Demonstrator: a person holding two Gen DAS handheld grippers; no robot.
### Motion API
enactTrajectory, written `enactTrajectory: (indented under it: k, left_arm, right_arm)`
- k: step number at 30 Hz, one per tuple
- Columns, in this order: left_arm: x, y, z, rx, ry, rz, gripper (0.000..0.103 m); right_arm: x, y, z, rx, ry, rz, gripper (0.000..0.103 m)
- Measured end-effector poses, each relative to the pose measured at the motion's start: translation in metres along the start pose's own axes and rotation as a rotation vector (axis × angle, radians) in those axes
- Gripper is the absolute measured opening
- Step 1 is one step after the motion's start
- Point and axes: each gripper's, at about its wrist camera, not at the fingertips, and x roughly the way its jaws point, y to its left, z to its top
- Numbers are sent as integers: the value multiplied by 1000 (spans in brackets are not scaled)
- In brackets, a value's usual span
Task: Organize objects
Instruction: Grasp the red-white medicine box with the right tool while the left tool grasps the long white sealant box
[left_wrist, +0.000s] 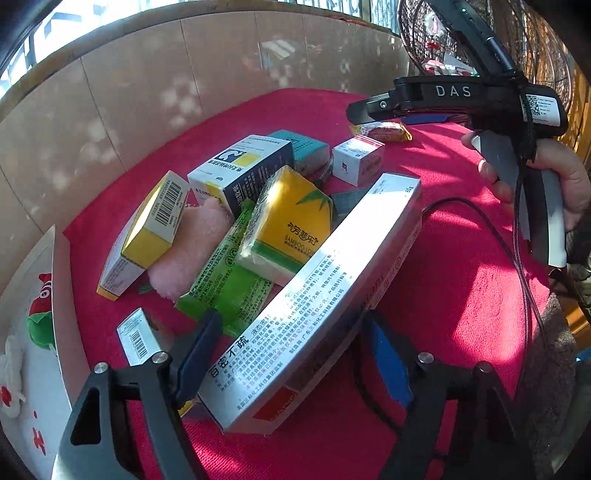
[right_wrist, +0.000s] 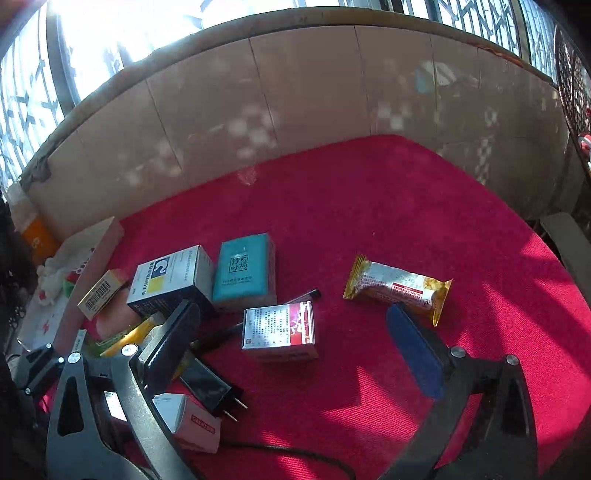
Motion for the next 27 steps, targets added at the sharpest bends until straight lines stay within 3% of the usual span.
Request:
enactTrajectory:
  k: [5, 8, 9, 17, 20, 24, 27]
  left_arm:
    - [-10, 2, -4, -43, 0, -72, 68]
    - [-10, 0, -4, -37, 2, -70, 68]
    - [-8, -1, -2, -28, 7, -65, 68]
    - [4, -7, 6, 12, 22, -67, 64]
    - [0, -11, 4, 29, 11, -81, 55]
    - [-8, -23, 1, 54, 12, -188, 32]
    - [-8, -33, -4, 68, 6, -168, 29]
  right_arm:
    - [33, 8, -8, -37, 92, -22, 94]
    - [41, 6, -12, -52, 133, -43, 58]
    - [39, 4, -12, -51, 125, -49, 51]
    - [34, 3, -17, -55, 103, -60, 51]
    - [31, -1, -18, -25, 99, -48, 51]
    - [27, -6, -21, 11, 91, -29, 51]
    - [25, -7, -23, 20, 86, -26, 51]
